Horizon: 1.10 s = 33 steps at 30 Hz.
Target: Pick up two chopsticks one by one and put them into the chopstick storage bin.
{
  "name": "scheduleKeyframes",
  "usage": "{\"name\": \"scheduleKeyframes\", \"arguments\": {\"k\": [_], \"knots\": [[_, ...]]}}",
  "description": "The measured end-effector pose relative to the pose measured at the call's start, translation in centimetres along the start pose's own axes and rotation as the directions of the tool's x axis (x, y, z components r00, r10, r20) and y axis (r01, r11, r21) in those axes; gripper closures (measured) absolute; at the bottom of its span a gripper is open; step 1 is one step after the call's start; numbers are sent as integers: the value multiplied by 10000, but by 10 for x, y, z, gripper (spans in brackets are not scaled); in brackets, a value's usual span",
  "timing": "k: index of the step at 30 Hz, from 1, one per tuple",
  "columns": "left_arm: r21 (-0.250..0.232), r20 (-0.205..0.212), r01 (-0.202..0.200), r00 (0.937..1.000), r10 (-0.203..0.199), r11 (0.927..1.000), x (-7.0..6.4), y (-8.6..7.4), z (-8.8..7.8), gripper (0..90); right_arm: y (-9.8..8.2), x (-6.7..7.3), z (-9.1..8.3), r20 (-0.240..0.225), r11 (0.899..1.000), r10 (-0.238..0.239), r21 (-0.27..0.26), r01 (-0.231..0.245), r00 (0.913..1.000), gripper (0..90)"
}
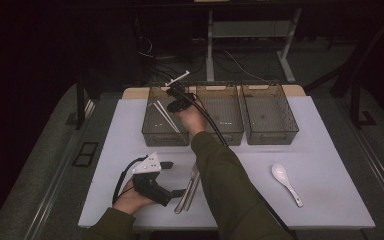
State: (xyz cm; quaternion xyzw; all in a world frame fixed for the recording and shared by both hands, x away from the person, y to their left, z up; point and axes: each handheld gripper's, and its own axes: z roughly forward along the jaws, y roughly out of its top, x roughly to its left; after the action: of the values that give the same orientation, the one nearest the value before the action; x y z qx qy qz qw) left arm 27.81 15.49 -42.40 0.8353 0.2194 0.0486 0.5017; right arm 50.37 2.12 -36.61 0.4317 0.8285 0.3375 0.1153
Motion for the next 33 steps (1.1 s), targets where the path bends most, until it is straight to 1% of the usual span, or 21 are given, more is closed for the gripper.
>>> {"name": "scheduleKeyframes", "arguments": {"k": [3,6,8,10,11,12,15,16,20,23,28,30,31,33], "knots": [[-4,-5,-36,10000,36,10000,0,0,0,0,0,-3,-8,-114,9997,110,-225,-113,9999,596],[18,-15,-75,10000,75,10000,-1,0,-1,0,-2,-7,-16,-382,9991,271,-304,-283,9989,525],[50,-22,-104,9999,104,9999,0,0,-1,0,-5,-10,-23,-616,9989,281,-356,-303,9977,480],[101,-25,-114,9999,114,9999,0,0,0,0,-8,-12,-29,-743,9993,145,-334,-170,9971,439],[130,-30,-166,9999,166,9998,0,0,0,0,-11,-12,-32,-725,9993,17,-371,-44,9974,431],[80,-36,-103,9999,103,9999,-1,-1,0,0,-13,-14,-36,-724,9991,-47,-422,17,9974,419],[79,-51,-92,9999,92,9999,-1,-1,-1,0,-21,-18,-48,-924,9982,-158,-585,104,9956,397],[141,-65,-132,9999,133,9998,0,-1,-1,0,-24,-19,-52,-890,9975,-247,-678,187,9957,392],[157,-86,-84,9999,85,9998,-1,-1,0,0,-36,-27,-70,-1182,9942,-500,-1005,381,9917,369],[249,-137,-206,9997,210,9995,0,-1,-1,0,-45,-32,-83,-1364,9912,-644,-1237,475,9886,357],[420,-159,-248,9995,255,9988,-1,-2,1,0,-60,-38,-100,-1645,9882,-837,-1409,606,9828,332],[391,-191,-191,9996,199,9991,-1,-2,2,0,-67,-40,-106,-1659,9865,-915,-1494,667,9819,328],[294,-221,-147,9996,154,9995,-1,-2,3,0,-70,-41,-109,-1669,9853,-925,-1578,660,9816,325],[378,-265,-182,9995,192,9991,-1,-2,2,0,-77,-43,-115,-1769,9840,-926,-1664,630,9799,322]]}}
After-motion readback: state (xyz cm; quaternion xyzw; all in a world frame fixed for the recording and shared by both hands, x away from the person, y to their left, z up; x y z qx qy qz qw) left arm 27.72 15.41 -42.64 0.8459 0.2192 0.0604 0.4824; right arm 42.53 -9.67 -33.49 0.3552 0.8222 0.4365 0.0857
